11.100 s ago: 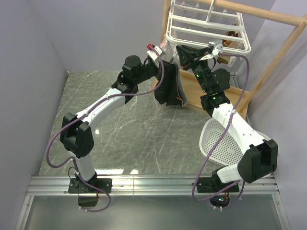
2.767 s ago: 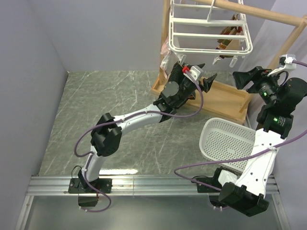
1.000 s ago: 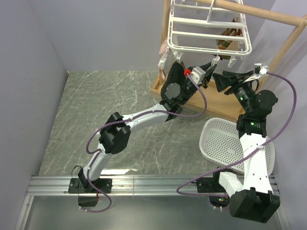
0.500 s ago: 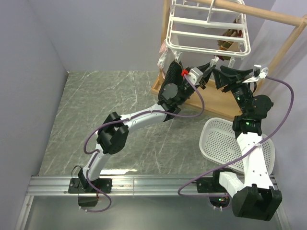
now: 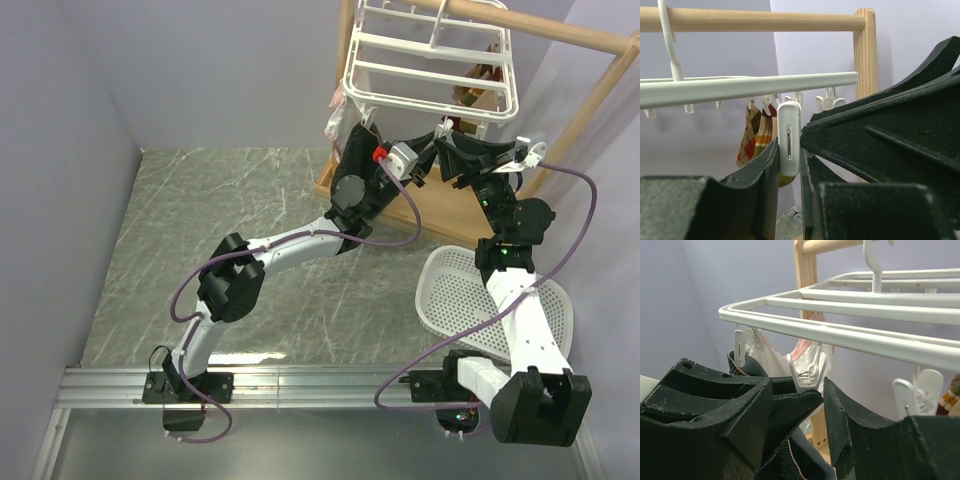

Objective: Clip the underwear to the hanger

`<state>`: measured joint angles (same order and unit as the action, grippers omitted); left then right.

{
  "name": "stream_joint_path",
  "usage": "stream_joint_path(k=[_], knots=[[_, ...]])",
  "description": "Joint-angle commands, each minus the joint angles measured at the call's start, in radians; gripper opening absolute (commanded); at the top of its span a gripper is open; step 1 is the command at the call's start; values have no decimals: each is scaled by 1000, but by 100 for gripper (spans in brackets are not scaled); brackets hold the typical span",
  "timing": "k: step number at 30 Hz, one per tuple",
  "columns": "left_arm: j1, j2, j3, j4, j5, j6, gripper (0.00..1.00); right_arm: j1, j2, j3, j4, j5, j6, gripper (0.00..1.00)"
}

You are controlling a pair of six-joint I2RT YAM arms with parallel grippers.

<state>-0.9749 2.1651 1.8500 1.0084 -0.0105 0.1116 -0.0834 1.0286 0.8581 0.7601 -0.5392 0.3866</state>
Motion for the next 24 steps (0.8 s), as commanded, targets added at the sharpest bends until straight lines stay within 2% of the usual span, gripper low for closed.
stream_joint_path(k=[1, 10, 24], knots=[[-19, -71, -23, 42, 86, -16, 0, 22, 10, 12, 93, 18, -41, 53], [-19, -87, -49, 50, 99, -18, 0, 47, 36, 28, 85, 30, -98, 52], [-19, -94, -71, 53, 127, -9, 0, 59, 93, 78, 85, 31, -66, 54]])
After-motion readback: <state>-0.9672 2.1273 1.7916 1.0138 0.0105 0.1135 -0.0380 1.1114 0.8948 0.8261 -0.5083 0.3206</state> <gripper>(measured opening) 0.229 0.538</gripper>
